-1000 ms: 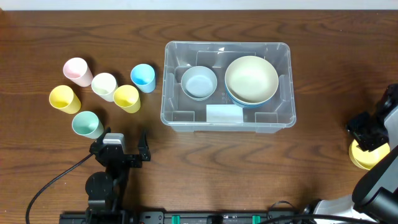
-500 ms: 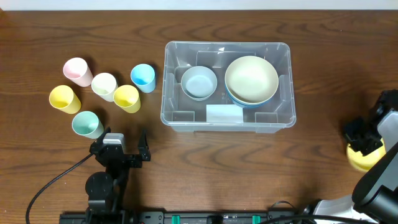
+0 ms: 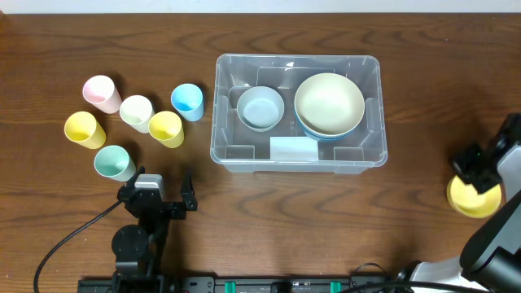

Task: Pack container
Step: 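Lift the yellow bowl and carry it over the white bowl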

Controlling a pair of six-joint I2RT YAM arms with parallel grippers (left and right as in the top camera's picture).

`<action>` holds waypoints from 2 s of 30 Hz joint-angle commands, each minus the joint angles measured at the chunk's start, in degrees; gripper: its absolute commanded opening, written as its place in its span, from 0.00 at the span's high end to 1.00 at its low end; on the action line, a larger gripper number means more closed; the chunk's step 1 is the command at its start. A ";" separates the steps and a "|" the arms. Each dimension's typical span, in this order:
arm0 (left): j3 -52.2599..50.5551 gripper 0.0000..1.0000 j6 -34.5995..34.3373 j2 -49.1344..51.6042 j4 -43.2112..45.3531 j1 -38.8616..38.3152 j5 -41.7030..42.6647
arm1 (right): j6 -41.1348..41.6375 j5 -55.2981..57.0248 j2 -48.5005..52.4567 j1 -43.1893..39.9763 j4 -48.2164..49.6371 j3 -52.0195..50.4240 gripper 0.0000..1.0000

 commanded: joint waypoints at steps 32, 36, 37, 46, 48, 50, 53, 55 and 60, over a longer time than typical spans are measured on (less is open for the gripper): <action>-1.68 0.02 0.50 -0.35 -0.59 -0.20 -0.66 | -23.91 12.98 11.87 70.93 -0.46 42.47 0.99; -1.68 0.02 0.50 -0.35 -0.57 -0.20 -0.66 | -23.89 12.96 16.11 72.94 -0.50 42.47 0.99; -1.68 0.02 0.50 -0.35 -0.57 -0.20 -0.66 | -23.89 12.83 16.83 73.31 -0.52 42.47 0.99; -1.68 0.02 0.50 -0.35 -0.57 -0.20 -0.66 | -23.02 11.67 18.84 75.14 -0.85 42.45 0.99; -1.68 0.02 0.50 -0.35 -0.57 -0.20 -0.66 | -22.82 11.65 18.84 75.14 -1.29 42.38 0.99; -1.68 0.02 0.50 -0.35 -0.57 -0.20 -0.66 | -22.82 11.54 18.84 75.14 -1.81 42.29 0.99; -1.68 0.02 0.50 -0.35 -0.57 -0.20 -0.66 | -22.82 10.97 18.84 75.14 -2.29 42.23 0.99; -1.68 0.02 0.50 -0.35 -0.57 -0.20 -0.66 | -22.84 10.12 18.95 75.14 -2.34 42.18 0.99; -1.68 0.02 0.50 -0.35 -0.57 -0.20 -0.66 | -22.82 8.13 20.09 75.14 -2.67 42.07 0.99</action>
